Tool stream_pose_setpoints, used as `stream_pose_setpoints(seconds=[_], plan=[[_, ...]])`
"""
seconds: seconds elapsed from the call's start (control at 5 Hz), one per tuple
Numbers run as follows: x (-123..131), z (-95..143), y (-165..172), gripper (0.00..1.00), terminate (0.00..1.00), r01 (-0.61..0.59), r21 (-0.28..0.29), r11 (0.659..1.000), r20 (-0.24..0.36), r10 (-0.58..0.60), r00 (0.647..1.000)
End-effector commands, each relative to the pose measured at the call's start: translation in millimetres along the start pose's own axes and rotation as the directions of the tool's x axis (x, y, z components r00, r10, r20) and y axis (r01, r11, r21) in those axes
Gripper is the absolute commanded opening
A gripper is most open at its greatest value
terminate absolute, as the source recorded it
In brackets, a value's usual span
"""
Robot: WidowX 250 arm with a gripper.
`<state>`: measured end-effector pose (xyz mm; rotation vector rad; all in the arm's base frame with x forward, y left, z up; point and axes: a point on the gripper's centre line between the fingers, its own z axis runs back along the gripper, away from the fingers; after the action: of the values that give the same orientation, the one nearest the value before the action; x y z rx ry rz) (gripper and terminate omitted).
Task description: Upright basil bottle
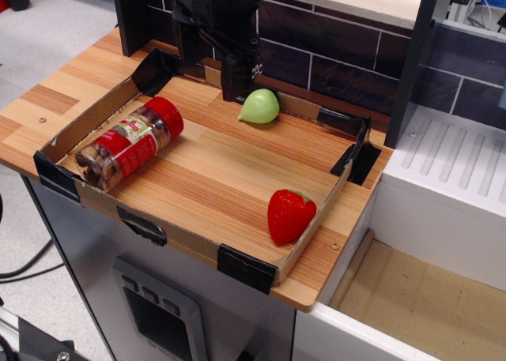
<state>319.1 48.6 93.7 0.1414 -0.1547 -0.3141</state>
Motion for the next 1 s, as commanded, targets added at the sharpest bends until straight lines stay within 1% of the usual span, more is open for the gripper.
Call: stream_pose_setpoints(seconds=[0.0, 0.2, 0.4, 0.6, 0.8], plan=[[0.0, 0.0, 0.0, 1.00, 0.00, 0.000, 0.000, 1.000, 0.000, 0.000, 1.000], [-5.0, -7.3, 29.4, 1.00, 0.00, -0.084, 0.041, 0.996, 0.000, 0.084, 0.996], [-10.4, -16.1, 51.2, 1.00, 0.00, -0.142, 0.080, 0.987, -0.007, 0.143, 0.990], [-16.8, -30.4, 71.1, 1.00, 0.00, -0.196, 0.088, 0.977, -0.029, 0.199, 0.980], [-21.1, -43.7, 76.6, 1.00, 0.00, -0.260, 0.077, 0.963, -0.037, 0.263, 0.964]])
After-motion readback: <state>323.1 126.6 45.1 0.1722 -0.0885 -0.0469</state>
